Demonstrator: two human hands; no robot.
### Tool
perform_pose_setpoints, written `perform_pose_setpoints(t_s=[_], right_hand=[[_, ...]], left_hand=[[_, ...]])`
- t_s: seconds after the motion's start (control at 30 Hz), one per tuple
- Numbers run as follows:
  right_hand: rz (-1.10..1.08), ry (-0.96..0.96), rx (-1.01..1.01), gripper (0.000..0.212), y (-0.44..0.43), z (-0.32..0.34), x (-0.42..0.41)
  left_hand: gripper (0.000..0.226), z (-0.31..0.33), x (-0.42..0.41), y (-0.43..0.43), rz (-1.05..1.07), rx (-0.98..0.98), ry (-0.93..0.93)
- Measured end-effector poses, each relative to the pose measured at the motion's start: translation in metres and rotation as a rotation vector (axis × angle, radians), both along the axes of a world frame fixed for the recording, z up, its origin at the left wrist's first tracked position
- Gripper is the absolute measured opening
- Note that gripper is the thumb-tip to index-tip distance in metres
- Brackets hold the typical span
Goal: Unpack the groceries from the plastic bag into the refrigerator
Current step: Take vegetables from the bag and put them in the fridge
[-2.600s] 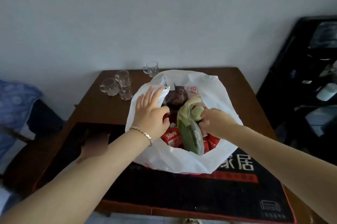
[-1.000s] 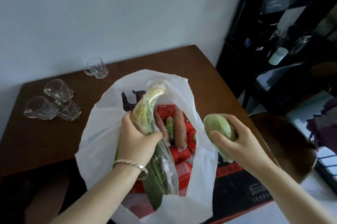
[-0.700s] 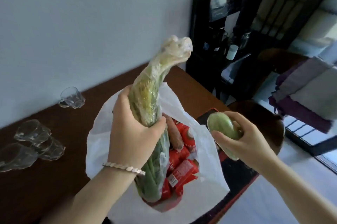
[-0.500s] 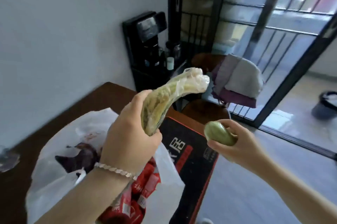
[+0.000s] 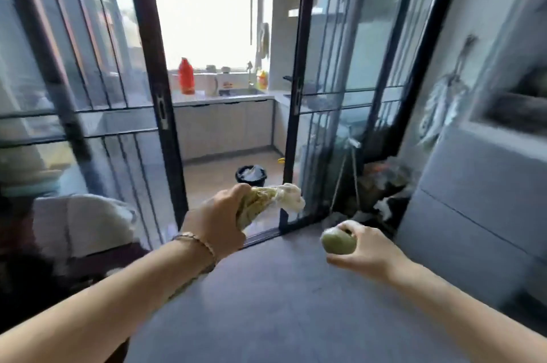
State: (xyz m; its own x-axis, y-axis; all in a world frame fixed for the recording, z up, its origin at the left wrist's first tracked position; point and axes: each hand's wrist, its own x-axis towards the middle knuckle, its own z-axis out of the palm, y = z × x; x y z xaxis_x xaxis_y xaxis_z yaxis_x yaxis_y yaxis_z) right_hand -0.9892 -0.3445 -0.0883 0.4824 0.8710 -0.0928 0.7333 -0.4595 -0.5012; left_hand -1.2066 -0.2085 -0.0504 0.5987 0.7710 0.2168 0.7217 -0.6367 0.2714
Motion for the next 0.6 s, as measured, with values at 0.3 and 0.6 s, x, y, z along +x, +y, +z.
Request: perform_pose_setpoints(t_s=[0.3, 0.6], right_hand=[[-0.504, -0.111, 0.01, 0.054, -0.086, 0.048, 0.297], [-0.737, -0.305, -0.099, 0.052, -0.095, 0.091, 0.492]], left_hand=[[0.062, 0.037, 0.366, -0.007, -0.397, 0.18, -0.008], [0.052, 0.059, 0.631, 0.012, -0.682, 0.224, -0.092]])
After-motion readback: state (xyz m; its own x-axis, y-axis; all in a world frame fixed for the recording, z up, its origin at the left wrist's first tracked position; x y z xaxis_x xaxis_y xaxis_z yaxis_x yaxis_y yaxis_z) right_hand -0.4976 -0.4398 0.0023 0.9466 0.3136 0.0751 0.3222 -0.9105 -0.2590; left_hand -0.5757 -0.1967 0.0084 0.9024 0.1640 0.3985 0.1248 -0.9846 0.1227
